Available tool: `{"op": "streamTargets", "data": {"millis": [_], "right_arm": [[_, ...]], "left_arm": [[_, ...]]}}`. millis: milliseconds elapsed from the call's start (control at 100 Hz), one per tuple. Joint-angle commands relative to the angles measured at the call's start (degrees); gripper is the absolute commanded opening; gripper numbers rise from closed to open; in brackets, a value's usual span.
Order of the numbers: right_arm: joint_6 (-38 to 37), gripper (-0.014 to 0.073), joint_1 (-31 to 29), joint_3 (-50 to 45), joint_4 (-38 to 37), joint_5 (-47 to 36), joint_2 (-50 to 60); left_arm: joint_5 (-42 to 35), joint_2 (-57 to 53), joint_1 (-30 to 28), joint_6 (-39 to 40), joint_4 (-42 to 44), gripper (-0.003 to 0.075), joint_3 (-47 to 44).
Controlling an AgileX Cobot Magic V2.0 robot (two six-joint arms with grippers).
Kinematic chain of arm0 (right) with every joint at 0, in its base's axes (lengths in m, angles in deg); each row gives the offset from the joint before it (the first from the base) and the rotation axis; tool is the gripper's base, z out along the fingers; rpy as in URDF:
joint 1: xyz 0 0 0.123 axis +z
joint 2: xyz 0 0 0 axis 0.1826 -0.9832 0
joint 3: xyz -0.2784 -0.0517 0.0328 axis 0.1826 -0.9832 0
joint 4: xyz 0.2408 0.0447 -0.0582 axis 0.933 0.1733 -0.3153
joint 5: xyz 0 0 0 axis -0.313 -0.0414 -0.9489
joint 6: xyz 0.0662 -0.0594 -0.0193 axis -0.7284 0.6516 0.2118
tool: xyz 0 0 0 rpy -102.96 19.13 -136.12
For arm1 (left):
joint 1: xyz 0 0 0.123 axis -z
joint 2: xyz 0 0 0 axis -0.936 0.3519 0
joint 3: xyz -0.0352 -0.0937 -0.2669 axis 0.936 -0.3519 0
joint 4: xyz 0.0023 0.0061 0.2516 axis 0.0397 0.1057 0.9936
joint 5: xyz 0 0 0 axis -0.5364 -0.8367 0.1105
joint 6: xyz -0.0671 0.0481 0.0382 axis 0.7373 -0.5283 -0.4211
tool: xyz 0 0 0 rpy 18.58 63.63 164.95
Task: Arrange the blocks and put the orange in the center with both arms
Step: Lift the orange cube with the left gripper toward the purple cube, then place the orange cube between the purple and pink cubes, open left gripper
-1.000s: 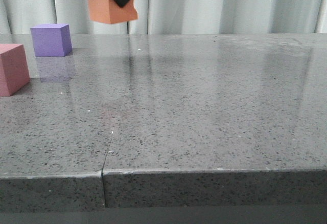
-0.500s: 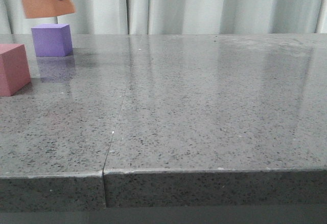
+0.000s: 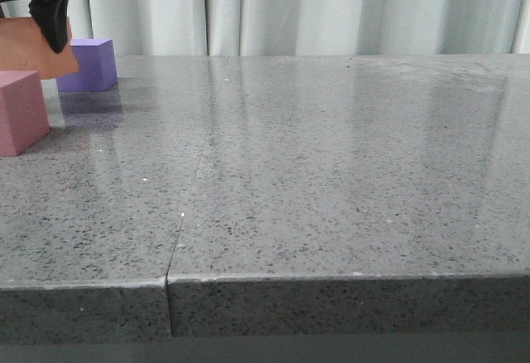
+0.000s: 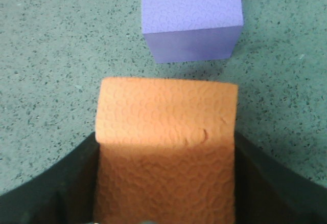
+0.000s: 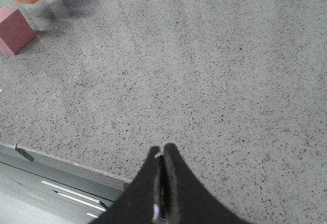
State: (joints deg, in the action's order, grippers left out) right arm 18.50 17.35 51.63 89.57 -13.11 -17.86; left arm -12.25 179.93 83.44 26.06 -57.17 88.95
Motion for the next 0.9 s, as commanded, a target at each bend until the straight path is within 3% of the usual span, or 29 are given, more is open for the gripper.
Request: {"op": "streamTargets", "data": {"millis": [0,330,890], "right_arm": [[0.6,-0.0069,-0.1,1.3,-0.5,-4.1,-0.5],[0.6,-0.0069,-0.1,1.3,-0.5,-4.1,-0.5],[0.6,-0.0069,-0.1,1.3,-0.5,-4.1,-0.5]], "left_arm": [[-4.7,-3.2,-0.2,2.0,1.0,0.0262,0.3],[-8.9,-3.1,-0.3,3.3,1.0,0.0262,-2.3],[-7.9,-0.1,-0.3,3.6,-0.1,0.0277,-2.3]]}}
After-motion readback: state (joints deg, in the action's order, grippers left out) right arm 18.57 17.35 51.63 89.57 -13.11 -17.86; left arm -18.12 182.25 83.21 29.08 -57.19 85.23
